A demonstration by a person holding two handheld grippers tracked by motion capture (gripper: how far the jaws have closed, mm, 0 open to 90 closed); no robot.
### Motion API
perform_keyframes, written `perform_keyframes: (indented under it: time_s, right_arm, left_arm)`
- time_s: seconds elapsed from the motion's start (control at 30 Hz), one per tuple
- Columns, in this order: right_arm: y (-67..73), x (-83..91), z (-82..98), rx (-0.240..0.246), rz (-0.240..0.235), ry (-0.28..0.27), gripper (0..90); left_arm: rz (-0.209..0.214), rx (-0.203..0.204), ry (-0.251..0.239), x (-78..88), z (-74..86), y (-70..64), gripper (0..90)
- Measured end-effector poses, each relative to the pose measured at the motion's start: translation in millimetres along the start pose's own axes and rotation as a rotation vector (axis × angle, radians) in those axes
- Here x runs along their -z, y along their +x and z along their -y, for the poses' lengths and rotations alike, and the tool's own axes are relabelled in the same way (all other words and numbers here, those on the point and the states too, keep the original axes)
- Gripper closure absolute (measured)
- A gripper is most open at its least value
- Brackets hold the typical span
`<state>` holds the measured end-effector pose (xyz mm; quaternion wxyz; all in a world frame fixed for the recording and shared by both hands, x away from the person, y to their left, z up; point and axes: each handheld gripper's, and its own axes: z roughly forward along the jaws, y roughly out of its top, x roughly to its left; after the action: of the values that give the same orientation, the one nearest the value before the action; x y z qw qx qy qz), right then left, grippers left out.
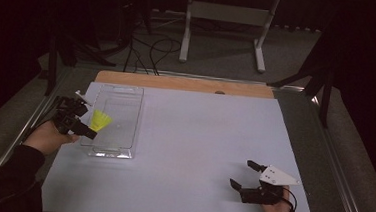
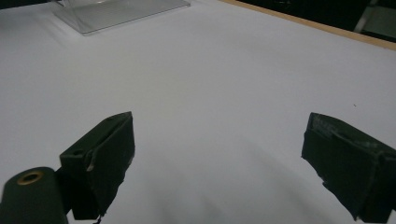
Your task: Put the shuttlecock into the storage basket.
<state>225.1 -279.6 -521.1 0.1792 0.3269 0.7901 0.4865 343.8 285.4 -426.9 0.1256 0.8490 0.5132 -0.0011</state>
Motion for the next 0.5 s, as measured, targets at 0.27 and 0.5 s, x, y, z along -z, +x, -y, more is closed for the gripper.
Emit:
perform_keyframes:
  time_s: [0.27,0.5]
  right_arm:
    - [0.2,-0.3,0.3,0.0,-0.002,0.002,9.8]
    - [0.3,-0.3,0.1,0.002,-0.001,0.001,9.8]
  left_arm:
    - [0.015,-0.019,0.069,-9.1,-3.3,1.3,65.3]
    - [0.003,-0.038,0.11,-11.7,-7.0,-1.4,65.2]
